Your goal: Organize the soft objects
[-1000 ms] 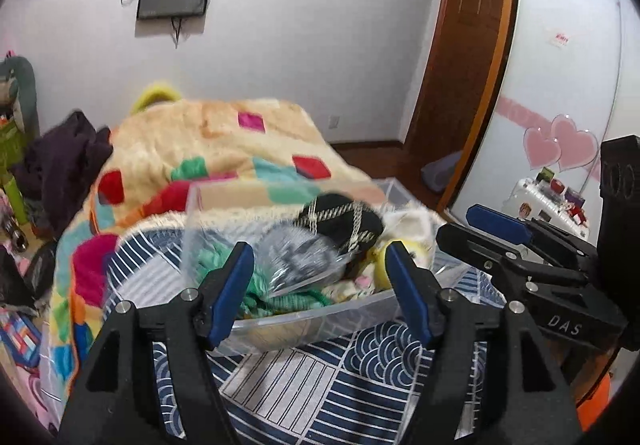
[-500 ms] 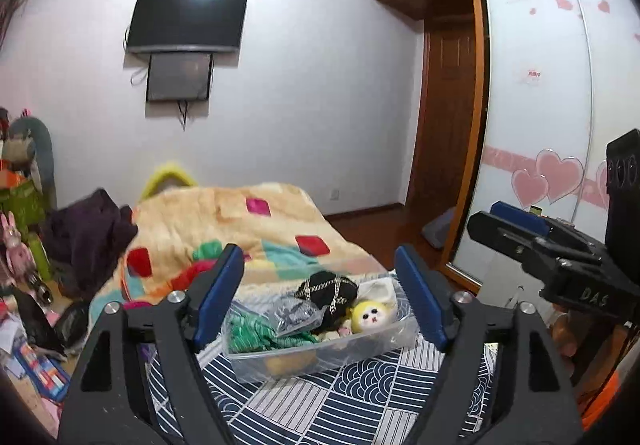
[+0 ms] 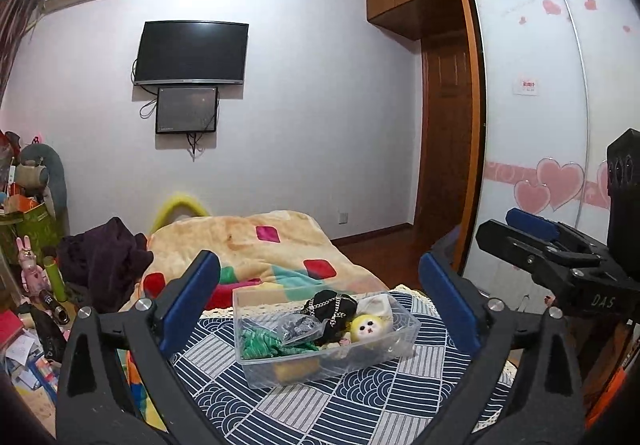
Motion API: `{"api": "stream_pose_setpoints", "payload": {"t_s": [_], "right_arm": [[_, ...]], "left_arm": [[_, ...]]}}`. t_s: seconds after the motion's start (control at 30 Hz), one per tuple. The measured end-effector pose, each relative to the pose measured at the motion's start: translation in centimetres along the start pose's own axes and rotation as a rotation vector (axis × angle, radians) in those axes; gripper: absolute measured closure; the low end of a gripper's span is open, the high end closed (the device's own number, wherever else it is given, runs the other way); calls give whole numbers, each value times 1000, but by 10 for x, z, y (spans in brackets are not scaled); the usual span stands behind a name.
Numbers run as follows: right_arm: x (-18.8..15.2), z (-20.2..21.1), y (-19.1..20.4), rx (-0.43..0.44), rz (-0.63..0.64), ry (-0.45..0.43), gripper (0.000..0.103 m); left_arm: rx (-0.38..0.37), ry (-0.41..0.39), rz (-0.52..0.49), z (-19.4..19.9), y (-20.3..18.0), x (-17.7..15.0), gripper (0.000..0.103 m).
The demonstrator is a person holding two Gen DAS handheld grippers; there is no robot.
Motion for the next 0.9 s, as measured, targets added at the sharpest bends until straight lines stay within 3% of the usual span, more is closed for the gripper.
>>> {"api": "stream_pose_setpoints", "payload": {"t_s": [0.9], "right_arm": [[-7, 9, 2, -1, 4, 2, 0]], "left_arm": [[28, 4, -12, 1, -2, -5, 1]]}}
Point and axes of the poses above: each gripper's, at about its wrist camera, not at the fingertips, and z roughly against the way its jaws point, y to its left, x to its top, the point moved 9 cm from there along -z, roughly the way its jaws point, and after that the axes turned 14 degrees about -z, right-handed, at the moved point
